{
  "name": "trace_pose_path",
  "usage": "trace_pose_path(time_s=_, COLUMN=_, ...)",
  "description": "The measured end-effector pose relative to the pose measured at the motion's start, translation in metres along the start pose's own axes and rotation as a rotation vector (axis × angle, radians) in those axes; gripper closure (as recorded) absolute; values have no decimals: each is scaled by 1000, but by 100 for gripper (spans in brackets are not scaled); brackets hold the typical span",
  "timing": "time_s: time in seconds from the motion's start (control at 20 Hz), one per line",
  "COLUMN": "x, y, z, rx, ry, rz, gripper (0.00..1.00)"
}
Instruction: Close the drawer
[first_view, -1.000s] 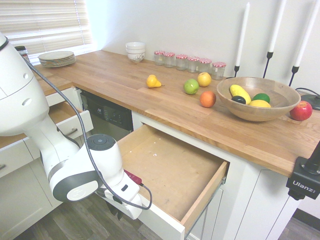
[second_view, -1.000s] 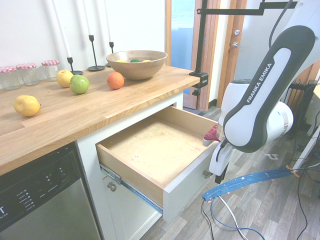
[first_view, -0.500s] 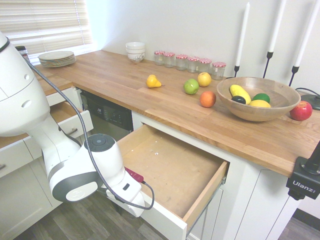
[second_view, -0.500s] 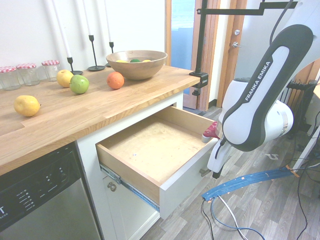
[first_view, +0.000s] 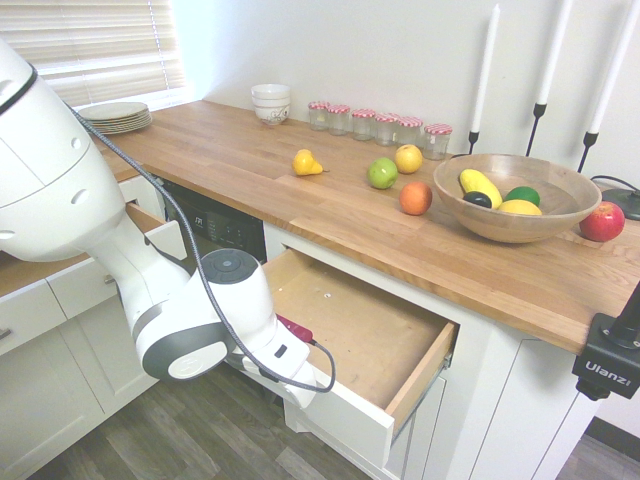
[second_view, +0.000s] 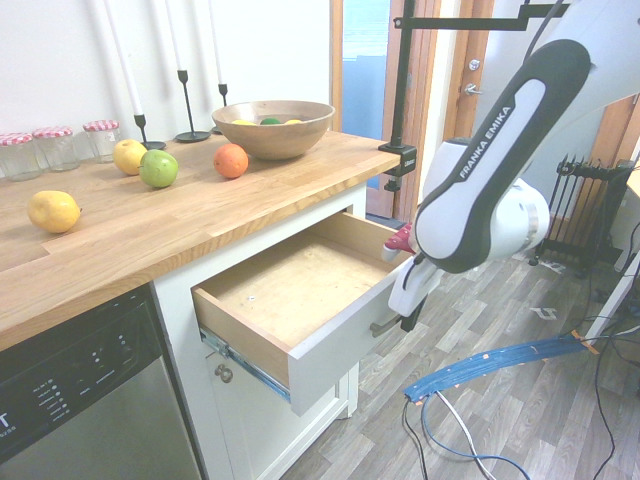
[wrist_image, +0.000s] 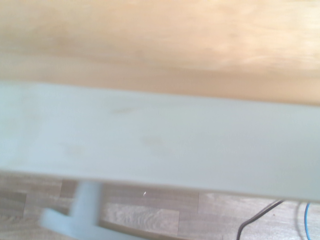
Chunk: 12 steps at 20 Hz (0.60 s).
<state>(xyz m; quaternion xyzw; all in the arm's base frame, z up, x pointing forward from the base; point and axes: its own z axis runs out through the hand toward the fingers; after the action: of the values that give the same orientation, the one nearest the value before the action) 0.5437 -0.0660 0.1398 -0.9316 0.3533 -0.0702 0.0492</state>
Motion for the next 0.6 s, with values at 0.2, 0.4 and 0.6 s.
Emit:
trace_pose_path(time_s=0.2, x=26, y=-20, z=4, rx=4, ry=-11, rz=-10, gripper=100)
trace_pose_path(time_s=0.4, x=44, y=-51, z=14, rx=2, ry=-13, rz=-21, gripper=100)
trace_pose_path(time_s=0.6, x=66, y=-71, z=22, rx=2, ry=-20, rz=-12, gripper=100)
